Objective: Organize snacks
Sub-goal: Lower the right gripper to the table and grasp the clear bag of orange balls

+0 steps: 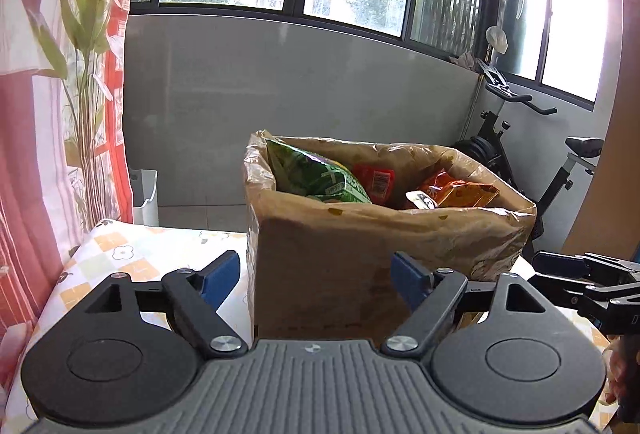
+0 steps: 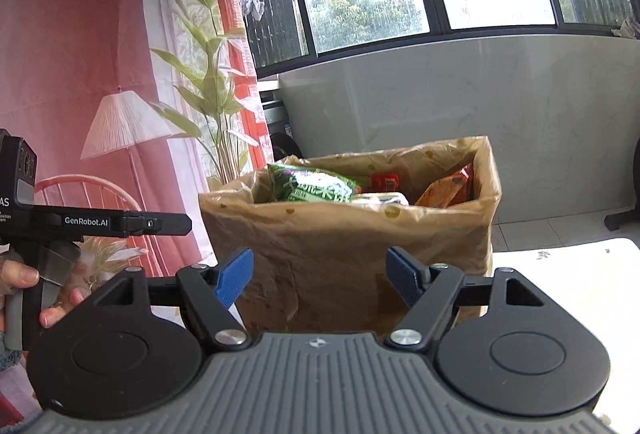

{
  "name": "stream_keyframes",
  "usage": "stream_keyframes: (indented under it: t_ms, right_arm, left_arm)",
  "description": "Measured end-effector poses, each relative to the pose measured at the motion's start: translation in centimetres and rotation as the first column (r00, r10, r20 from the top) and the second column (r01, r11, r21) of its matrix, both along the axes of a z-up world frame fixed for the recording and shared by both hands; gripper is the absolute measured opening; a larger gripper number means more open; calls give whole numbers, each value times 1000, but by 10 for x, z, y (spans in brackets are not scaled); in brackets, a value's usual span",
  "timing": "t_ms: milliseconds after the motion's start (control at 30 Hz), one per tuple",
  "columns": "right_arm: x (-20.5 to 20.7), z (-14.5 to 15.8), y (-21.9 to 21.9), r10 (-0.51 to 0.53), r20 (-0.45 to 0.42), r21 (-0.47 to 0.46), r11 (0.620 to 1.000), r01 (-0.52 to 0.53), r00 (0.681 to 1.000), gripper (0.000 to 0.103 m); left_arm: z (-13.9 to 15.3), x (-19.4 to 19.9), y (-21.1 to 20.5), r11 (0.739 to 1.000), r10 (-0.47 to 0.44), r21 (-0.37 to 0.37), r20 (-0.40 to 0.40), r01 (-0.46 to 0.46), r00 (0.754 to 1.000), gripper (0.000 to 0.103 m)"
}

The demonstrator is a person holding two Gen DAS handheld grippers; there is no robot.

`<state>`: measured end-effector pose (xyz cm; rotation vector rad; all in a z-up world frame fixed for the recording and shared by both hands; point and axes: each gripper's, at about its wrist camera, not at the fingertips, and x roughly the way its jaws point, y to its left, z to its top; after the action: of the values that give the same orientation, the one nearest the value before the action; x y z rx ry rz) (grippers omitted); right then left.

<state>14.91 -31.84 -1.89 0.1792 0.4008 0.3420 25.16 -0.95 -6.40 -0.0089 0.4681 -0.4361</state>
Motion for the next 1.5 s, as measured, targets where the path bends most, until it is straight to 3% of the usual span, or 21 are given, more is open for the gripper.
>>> stream_keyframes:
  t_ms: [133,267,367,467,567,767,1167,1267,1500]
  right_arm:
    - [2,-33,13,24,-116,-19,999,-26,993,76]
    - [8,-76,22,58,-277,-14,998,-65,959,75]
    - [10,-100,30,43,-367,-77,994,-76,929,63]
    - [6,-115,33,8,-409,-140,988,-72,913,59]
    - [5,-121,28,6,-435,-117,991,-63,900,56]
    - [9,-131,18,-18,-469,-128,991,-48,883,38]
    - [17,-133,16,-39,-443,-136,990,-24,896,37]
    - [18,-135,16,-33,-419,-127,992,-22,907,21]
    - [12,-137,10,-56,-332,-169,986,-1,941,20]
  left_arm:
    - [-20,-2,8,999,33,-2,-52,-33,998,84]
    - [-36,-6,13,998,56,5,-83,-56,995,84]
    - [-45,-9,17,997,72,7,-100,-71,992,84]
    - [-51,-11,19,995,101,5,-111,-101,989,84]
    - [-59,-16,21,990,135,-23,-127,-139,983,84]
    - [-73,-27,17,987,143,-41,-180,-153,973,83]
    - [-89,-34,13,986,158,-24,-226,-168,961,82]
    - [-90,-35,12,986,158,-20,-225,-167,961,82]
    - [-95,-36,9,986,162,-7,-236,-168,958,82]
